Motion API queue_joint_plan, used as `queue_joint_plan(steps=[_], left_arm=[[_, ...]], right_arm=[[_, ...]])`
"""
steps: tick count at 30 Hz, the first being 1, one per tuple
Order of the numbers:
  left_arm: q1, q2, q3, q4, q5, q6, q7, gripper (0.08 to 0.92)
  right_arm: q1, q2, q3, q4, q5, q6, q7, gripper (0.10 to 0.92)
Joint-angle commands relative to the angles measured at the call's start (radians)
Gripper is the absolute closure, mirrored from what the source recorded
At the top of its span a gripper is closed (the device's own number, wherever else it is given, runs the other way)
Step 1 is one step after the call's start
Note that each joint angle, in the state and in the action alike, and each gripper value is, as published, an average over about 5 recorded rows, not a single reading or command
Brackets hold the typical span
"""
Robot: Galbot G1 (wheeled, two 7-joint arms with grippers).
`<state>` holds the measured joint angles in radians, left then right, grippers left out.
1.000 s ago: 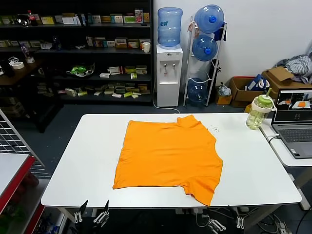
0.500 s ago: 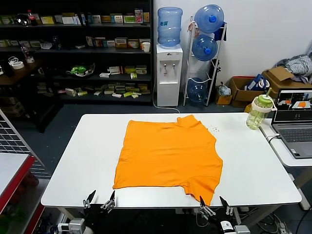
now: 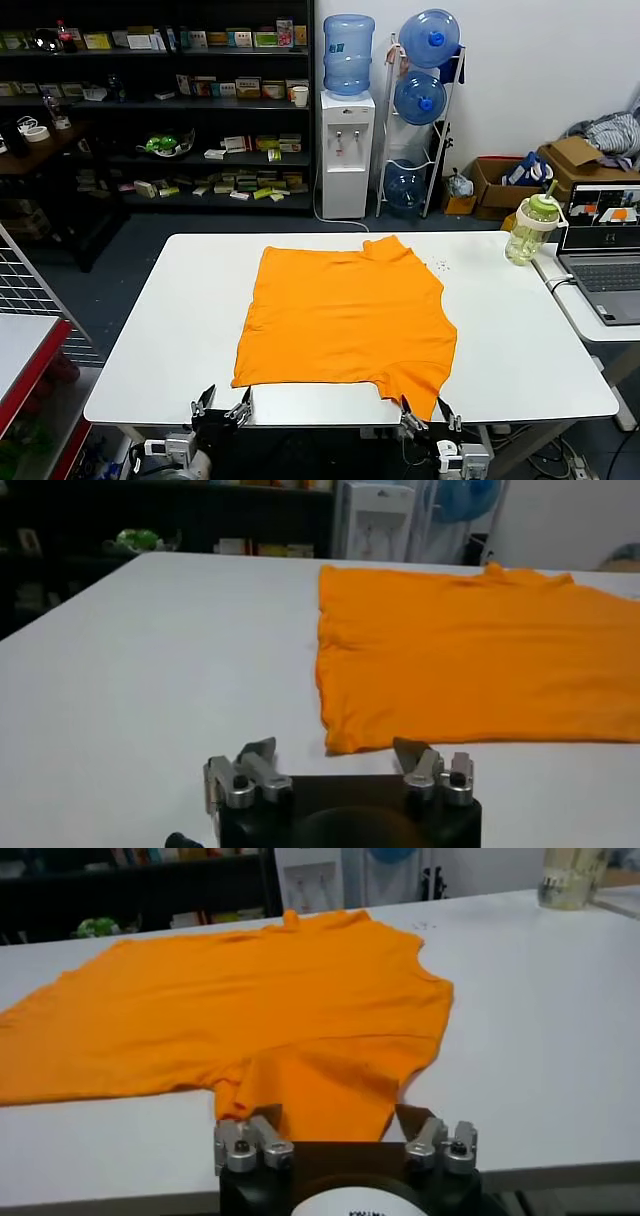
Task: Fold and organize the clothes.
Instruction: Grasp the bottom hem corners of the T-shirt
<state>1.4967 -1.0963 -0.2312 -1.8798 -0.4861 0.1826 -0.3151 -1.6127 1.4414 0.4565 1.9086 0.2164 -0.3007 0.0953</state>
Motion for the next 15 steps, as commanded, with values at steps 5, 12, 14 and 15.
queue_joint_plan(steps=[5,12,14,15], left_arm=[[-0.042,-0.016,0.043,0.037,0.038,0.011,0.001,0.42],[-0.043,-0.02,0.045,0.044,0.065,-0.005,0.002,0.637],[-0.042,-0.021,0.044,0.041,0.069,-0.009,0.0,0.689],[-0.039,-0.02,0.044,0.037,0.07,-0.01,-0.001,0.723]], right_arm=[[-0.01,0.002,-0.007,-0.001,-0.025,-0.001,0.012,0.605],[-0.023,0.003,0.004,0.008,-0.023,0.017,0.004,0.804],[-0.028,0.001,0.007,0.015,-0.02,0.022,0.0,0.863],[-0.033,-0.001,0.007,0.022,-0.018,0.024,-0.001,0.879]])
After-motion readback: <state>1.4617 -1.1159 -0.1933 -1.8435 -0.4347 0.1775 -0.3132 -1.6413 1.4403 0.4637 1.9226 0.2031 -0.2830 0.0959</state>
